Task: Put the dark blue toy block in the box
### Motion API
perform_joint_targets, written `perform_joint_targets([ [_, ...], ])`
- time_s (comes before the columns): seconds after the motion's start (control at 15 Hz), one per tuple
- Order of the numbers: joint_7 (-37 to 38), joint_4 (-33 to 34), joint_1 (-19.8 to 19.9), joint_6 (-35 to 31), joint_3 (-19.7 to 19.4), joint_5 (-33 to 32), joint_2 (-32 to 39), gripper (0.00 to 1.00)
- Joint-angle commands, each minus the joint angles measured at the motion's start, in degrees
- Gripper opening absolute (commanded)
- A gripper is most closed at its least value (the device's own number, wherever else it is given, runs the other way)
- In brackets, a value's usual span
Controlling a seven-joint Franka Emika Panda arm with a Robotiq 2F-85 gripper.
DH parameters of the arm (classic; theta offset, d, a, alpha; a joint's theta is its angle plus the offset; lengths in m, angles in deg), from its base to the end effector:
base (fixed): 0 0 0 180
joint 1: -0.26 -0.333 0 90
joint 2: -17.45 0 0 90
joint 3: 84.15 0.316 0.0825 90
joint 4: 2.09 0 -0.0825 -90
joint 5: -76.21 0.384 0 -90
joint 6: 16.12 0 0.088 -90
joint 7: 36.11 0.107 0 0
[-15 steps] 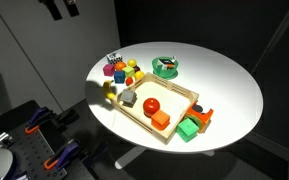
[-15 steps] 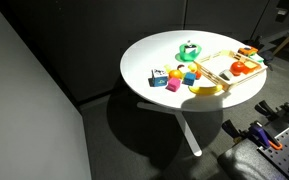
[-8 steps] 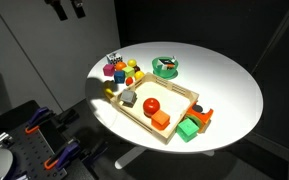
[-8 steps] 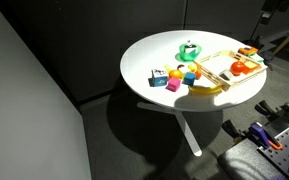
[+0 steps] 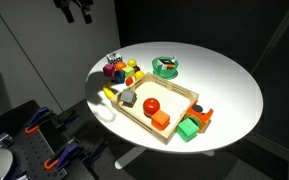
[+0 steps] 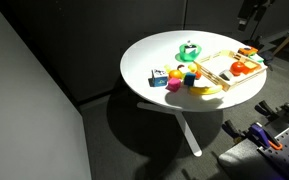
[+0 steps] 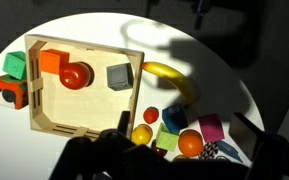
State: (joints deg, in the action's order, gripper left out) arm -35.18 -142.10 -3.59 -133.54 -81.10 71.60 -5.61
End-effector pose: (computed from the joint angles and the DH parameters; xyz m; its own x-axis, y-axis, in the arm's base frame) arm 0.4182 0.0468 0.4493 0.9906 0.1367 0.0071 0.1355 -0.9865 0.0923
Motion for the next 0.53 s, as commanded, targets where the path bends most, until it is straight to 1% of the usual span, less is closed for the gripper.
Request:
perform_joint_targets([
  [0.0,-0.9,4.3,-0.4,-1.6,0.1,2.0,6.2,1.00],
  [0.47,-4.0,9.4,-1.1,-5.7,-0.1,5.3,15.4,1.00],
])
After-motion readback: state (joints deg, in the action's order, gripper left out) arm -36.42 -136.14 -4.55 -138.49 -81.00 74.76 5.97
